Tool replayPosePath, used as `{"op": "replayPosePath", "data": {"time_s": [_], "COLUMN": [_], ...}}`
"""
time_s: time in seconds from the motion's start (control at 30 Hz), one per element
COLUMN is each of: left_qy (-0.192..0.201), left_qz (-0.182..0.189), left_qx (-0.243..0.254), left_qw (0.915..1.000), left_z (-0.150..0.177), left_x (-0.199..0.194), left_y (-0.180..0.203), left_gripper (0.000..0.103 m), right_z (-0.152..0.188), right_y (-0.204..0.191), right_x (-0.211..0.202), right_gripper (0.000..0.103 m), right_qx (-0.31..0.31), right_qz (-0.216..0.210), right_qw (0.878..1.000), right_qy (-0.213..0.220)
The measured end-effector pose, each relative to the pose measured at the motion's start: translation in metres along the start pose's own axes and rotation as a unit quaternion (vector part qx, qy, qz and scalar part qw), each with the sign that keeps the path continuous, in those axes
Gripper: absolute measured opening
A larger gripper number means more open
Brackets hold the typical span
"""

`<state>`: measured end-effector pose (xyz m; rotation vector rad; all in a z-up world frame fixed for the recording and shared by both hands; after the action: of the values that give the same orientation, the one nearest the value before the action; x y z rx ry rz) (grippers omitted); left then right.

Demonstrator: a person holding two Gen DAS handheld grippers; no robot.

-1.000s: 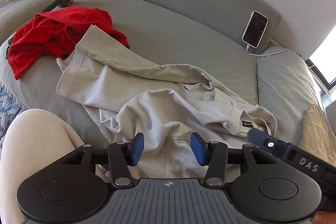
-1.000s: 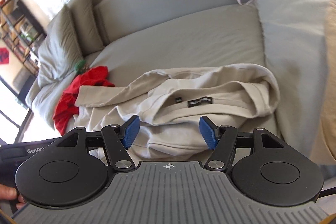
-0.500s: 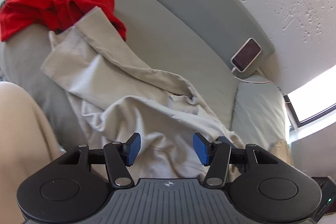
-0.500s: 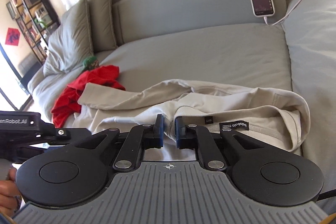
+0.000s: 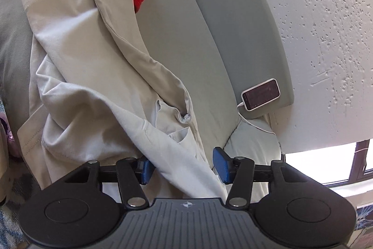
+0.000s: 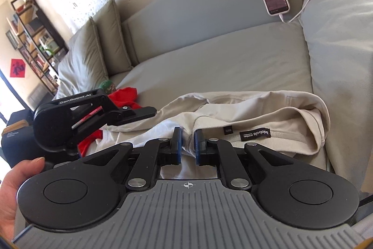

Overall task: Fold clothes
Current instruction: 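Grasp a shirt edge with the left gripper while the right gripper grasps another edge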

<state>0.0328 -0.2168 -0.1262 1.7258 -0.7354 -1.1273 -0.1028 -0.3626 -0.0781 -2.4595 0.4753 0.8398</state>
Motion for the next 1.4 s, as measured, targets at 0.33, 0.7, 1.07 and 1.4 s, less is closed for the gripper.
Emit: {"op": "replayPosePath", "data": {"time_s": [0.33,0.7,1.07,1.4], "left_qy": [-0.003,-0.010,-0.079,-0.082], "left_qz": [0.004,0.043,0.025,0.015], "left_qx": [0.071,0.182,0.230,0.232], "left_qw": [0.9975,0.9822,0.9697,0.9692], "left_z": [-0.003,-0.034,-0.003,-0.001], "left_x": [-0.028,-0.112,-0.137,-0.135], "left_y": [0.018,0.054,0.046,0.037], "left_gripper": [0.000,0.000,0.000,0.000], "right_z": [0.018,0.010,-0.005,-0.010], "right_y": [0.008,0.060,0.082,0.018], "right_x": [-0.022,-0.066,-0.025,0.037], "right_gripper": [0.020,0.068,0.065,0.045], "right_qx": [0.016,0.131,0.072,-0.241], "right_qz": [-0.008,0.037,0.151,0.189], "right_qw": [1.000,0.991,0.986,0.951], "right_qy": [-0.022,-0.012,-0.018,-0.045]}}
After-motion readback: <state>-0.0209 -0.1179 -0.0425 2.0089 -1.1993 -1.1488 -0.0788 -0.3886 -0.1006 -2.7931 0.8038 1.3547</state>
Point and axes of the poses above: each gripper's, at about its wrist camera, not at the fingertips, and x roughly the way its jaws point, y to its right, z to its underside, the point moved 7 cm from there along x, roughly the way its jaws point, and after that the axes turned 14 degrees about z, right-handed, at the moved point
